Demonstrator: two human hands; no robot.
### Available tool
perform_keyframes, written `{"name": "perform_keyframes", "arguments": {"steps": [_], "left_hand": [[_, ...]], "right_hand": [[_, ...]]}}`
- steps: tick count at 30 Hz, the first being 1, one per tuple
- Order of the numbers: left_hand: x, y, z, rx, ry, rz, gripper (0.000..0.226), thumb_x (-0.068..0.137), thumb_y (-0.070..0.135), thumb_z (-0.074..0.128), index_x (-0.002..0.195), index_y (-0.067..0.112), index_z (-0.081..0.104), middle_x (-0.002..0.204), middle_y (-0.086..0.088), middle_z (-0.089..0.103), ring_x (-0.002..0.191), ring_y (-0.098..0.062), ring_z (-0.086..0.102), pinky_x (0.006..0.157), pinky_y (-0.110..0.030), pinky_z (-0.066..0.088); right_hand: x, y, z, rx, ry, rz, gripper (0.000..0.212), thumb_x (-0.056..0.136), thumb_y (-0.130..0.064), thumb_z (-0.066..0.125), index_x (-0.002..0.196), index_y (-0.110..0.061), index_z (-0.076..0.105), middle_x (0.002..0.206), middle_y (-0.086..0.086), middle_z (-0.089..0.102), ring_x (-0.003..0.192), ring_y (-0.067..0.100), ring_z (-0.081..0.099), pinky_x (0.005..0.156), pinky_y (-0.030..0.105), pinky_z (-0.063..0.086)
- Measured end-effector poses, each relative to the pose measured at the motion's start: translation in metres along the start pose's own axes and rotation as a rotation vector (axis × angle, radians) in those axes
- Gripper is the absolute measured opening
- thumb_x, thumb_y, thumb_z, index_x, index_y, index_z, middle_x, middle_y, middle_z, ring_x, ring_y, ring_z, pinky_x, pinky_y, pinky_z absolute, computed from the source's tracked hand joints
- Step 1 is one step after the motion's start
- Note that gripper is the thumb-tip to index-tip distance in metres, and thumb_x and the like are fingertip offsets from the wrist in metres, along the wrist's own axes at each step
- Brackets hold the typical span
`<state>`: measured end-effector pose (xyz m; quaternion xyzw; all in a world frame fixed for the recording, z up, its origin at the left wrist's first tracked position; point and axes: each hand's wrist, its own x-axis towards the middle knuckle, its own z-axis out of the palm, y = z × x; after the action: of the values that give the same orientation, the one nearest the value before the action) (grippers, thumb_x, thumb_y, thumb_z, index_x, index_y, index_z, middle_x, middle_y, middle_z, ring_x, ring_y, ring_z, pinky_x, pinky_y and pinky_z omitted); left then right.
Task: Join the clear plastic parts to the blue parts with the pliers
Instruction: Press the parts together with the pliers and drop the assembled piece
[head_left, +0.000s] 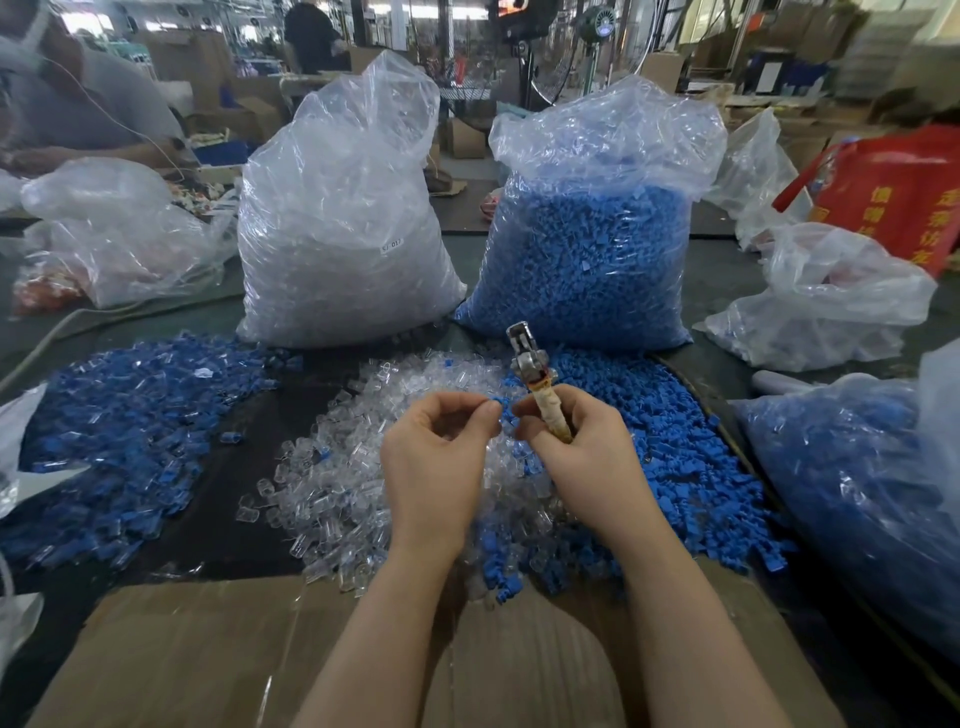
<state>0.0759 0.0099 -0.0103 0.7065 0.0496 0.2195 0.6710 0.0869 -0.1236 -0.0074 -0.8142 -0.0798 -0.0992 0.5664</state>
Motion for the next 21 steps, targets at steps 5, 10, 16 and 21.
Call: {"name": "perform_keyframes", "arguments": {"steps": [5, 10, 16, 21], "left_hand": [[0.005, 0.001, -0.004, -0.151, -0.006, -0.034, 0.010, 0.085, 0.004, 0.074, 0.084, 0.013, 0.071, 0.075, -0.003, 0.075, 0.070, -0.012, 0.071, 0.065, -0.018, 0.054], [0.005, 0.001, -0.005, -0.193, -0.018, -0.011, 0.014, 0.085, 0.002, 0.072, 0.083, 0.015, 0.070, 0.074, -0.002, 0.074, 0.071, -0.013, 0.071, 0.067, -0.018, 0.055], [0.005, 0.001, -0.007, -0.186, -0.038, 0.038, 0.018, 0.084, 0.001, 0.071, 0.082, 0.019, 0.069, 0.074, 0.005, 0.074, 0.070, -0.007, 0.069, 0.069, -0.017, 0.055], [0.005, 0.002, -0.007, -0.184, -0.063, 0.051, 0.017, 0.085, 0.000, 0.071, 0.083, 0.017, 0.070, 0.076, 0.003, 0.074, 0.070, -0.006, 0.069, 0.069, -0.017, 0.055]], "right_hand": [[0.001, 0.004, -0.013, -0.123, -0.037, 0.038, 0.006, 0.090, -0.021, 0.066, 0.088, -0.026, 0.066, 0.079, -0.003, 0.068, 0.073, 0.017, 0.062, 0.066, 0.039, 0.053], [-0.001, 0.004, -0.015, -0.245, -0.138, 0.021, 0.006, 0.089, -0.021, 0.065, 0.093, -0.018, 0.063, 0.081, 0.003, 0.066, 0.077, 0.028, 0.062, 0.071, 0.049, 0.053], [-0.001, 0.005, -0.014, -0.299, -0.207, -0.008, 0.008, 0.088, -0.021, 0.066, 0.091, -0.018, 0.060, 0.083, 0.003, 0.065, 0.076, 0.025, 0.060, 0.070, 0.046, 0.050], [-0.001, 0.005, -0.015, -0.319, -0.239, -0.024, 0.008, 0.087, -0.019, 0.063, 0.094, -0.018, 0.060, 0.083, 0.002, 0.064, 0.075, 0.024, 0.058, 0.070, 0.046, 0.050]]}}
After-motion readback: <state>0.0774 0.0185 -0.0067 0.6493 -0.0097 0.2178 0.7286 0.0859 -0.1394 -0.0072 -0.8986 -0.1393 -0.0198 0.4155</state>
